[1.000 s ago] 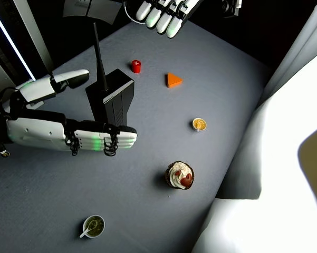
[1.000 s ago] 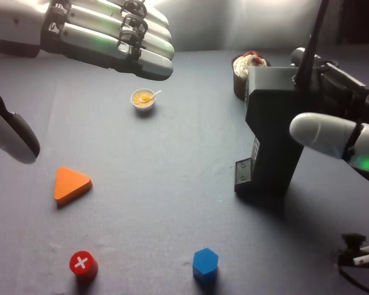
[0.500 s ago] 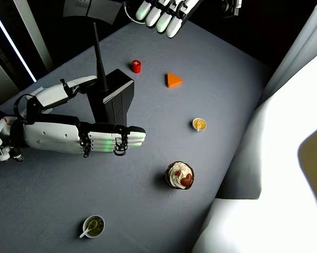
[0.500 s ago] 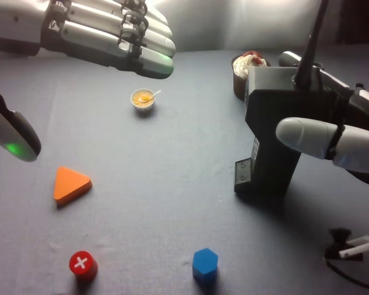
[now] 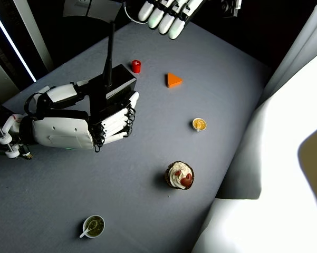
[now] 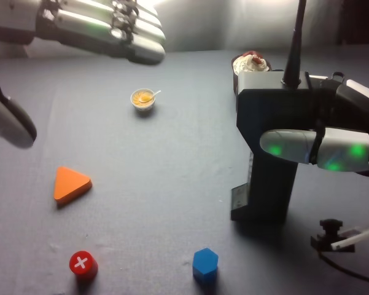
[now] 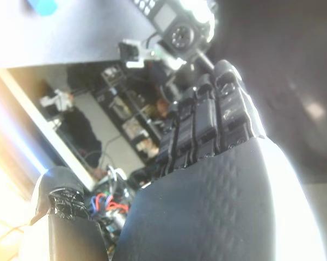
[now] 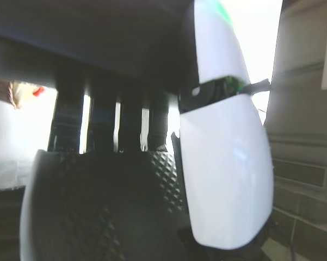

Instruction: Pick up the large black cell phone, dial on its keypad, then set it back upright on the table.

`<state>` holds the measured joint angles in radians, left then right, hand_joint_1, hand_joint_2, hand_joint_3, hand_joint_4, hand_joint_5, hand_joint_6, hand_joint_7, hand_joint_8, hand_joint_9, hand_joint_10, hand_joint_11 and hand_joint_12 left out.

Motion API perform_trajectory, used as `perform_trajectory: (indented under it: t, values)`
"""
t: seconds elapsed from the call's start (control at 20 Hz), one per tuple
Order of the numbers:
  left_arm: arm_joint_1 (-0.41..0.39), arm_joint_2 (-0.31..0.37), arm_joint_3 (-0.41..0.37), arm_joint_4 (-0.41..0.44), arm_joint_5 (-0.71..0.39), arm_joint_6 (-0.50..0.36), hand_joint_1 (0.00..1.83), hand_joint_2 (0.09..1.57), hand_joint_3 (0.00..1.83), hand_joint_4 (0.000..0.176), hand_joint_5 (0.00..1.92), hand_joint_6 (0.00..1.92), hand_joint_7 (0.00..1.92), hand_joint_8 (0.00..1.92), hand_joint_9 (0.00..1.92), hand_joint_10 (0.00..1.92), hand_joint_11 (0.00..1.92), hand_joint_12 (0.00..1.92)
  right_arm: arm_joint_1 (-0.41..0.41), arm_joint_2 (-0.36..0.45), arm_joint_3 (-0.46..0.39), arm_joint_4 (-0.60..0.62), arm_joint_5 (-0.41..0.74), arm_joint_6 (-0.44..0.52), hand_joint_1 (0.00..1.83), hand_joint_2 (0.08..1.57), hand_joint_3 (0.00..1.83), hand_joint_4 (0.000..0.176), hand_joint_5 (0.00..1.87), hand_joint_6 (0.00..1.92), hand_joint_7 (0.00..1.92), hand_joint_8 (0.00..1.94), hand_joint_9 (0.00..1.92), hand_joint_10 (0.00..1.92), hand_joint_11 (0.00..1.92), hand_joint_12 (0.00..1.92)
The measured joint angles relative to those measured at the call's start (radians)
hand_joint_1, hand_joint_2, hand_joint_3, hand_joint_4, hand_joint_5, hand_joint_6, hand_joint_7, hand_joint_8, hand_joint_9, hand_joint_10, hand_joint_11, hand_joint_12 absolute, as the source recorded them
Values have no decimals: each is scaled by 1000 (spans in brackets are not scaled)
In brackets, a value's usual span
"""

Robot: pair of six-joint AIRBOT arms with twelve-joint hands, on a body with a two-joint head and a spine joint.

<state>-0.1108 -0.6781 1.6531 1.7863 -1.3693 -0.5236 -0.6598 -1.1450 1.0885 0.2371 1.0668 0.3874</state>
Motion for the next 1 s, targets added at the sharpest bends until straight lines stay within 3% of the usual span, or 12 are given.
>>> perform_trajectory:
  t: [0.3,0.5,0.55,0.6,0.65,0.7,0.75,0.8,0.85,0.9,0.95,1.0]
  values:
    - [-72,-28,27,60,31,-13,177,1013,0,0,24,4,46,3,54,3,0,213,40,47,15,-86,-17,18,1369,1147,0,0,924,861,889,1201,855,1371,859,1317]
    - [-80,-30,33,66,29,-15,349,1150,13,0,173,6,205,6,214,13,0,614,71,84,15,-85,-45,36,1363,1160,0,0,888,952,836,1248,856,1357,788,1322]
    - [-80,-30,33,82,32,-10,541,1155,0,33,233,10,348,21,371,40,0,803,83,92,15,-95,-58,65,1360,1168,1,0,882,950,813,1283,841,1385,778,1339]
    - [-80,-30,34,92,35,3,592,1156,0,35,196,7,360,12,410,43,0,919,98,98,15,-109,-72,85,1359,1174,1,0,875,959,795,1313,832,1395,772,1344]
    - [-80,-30,34,95,39,12,757,1202,4,32,194,3,487,16,532,379,97,1407,110,103,15,-120,-84,88,1362,1166,0,0,887,936,805,1298,860,1354,803,1317]
    - [-80,-30,34,97,43,27,757,1202,4,32,194,3,487,16,532,379,97,1407,115,106,23,-141,-85,90,1362,1166,0,0,887,936,805,1298,860,1354,803,1317]
    - [-80,-30,34,108,47,31,1182,1227,3,26,193,1,679,1114,631,1113,306,1780,127,107,34,-174,-93,89,1361,1169,1,0,881,938,786,1321,860,1361,812,1301]
    - [-80,-30,34,122,51,37,1286,1254,6,100,182,3,678,1480,698,1889,767,1915,141,110,40,-198,-112,89,1454,1166,0,0,901,853,761,1305,809,1320,773,1611]
    - [-80,-30,34,135,60,50,1301,1247,1,124,141,6,695,1480,794,1915,929,1920,156,113,41,-209,-128,89,1473,1164,0,0,910,837,751,1303,800,1302,764,1672]
    - [-80,-30,34,139,72,53,1301,1247,1,124,141,6,695,1480,794,1915,929,1920,167,115,45,-227,-144,89,1473,1164,0,0,910,837,751,1303,800,1302,764,1672]
    - [-80,-30,34,140,92,61,1314,1247,1,169,58,15,695,1509,795,1921,554,1921,183,117,52,-248,-156,90,1365,1168,0,0,891,936,803,1296,841,1371,792,1335]
    - [-80,-31,33,141,98,72,1314,1247,1,169,58,15,695,1509,795,1921,554,1921,189,118,59,-262,-158,90,1365,1168,0,0,891,936,803,1296,841,1371,792,1335]
